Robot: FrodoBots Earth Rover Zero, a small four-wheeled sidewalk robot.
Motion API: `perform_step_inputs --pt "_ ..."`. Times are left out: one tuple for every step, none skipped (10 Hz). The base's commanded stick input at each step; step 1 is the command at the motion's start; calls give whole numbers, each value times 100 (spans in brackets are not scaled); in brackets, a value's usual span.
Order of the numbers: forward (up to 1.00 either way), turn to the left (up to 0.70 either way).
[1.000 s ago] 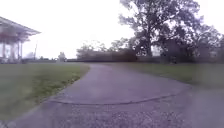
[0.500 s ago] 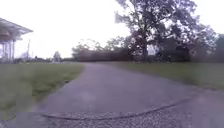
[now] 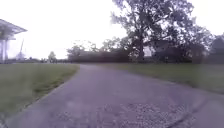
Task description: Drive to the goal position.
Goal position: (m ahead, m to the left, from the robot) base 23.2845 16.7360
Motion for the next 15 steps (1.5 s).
perform_step_inputs --pt "85 0" --pt "85 0" --pt "85 0" --pt "85 0" --pt "85 0" --pt "85 0" --pt "85 0" --pt "85 0" --pt "85 0" --pt "85 0" --pt "85 0" --pt "85 0" --pt "85 0" --pt "85 0" --pt "85 0"
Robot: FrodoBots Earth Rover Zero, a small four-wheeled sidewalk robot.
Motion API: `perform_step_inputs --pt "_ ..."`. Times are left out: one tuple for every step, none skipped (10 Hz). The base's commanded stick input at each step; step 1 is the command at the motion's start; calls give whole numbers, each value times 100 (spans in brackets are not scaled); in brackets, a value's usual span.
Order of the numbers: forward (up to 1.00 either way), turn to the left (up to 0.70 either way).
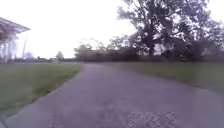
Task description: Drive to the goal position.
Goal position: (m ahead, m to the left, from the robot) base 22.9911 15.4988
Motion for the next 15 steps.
perform_step_inputs --pt "85 0" --pt "85 0" --pt "85 0" --pt "85 0" --pt "85 0" --pt "85 0" --pt "85 0" --pt "85 0" --pt "85 0" --pt "85 0" --pt "85 0" --pt "85 0" --pt "85 0" --pt "85 0" --pt "85 0"
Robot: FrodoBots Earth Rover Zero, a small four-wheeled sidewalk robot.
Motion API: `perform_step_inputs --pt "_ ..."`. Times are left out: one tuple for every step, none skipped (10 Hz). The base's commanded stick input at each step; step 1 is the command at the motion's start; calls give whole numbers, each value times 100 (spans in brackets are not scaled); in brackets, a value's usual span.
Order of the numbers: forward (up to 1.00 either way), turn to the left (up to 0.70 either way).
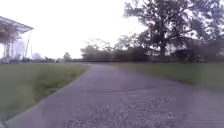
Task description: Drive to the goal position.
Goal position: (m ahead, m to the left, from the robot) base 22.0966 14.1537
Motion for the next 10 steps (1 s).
perform_step_inputs --pt "85 0" --pt "85 0" --pt "85 0" --pt "85 0" --pt "85 0" --pt "85 0" --pt "85 0" --pt "85 0" --pt "85 0" --pt "85 0"
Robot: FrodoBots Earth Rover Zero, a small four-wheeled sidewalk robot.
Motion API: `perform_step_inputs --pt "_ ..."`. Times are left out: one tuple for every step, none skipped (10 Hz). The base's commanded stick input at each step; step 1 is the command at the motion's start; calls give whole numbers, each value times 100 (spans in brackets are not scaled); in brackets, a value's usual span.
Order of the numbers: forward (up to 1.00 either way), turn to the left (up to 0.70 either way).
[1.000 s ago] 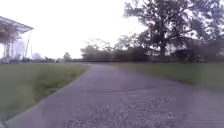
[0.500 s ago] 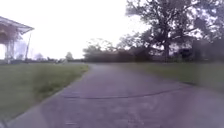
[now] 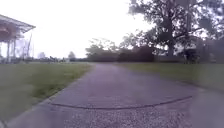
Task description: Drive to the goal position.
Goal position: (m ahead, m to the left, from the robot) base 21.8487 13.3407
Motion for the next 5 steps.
perform_step_inputs --pt "85 0" --pt "85 0" --pt "85 0" --pt "85 0" --pt "85 0"
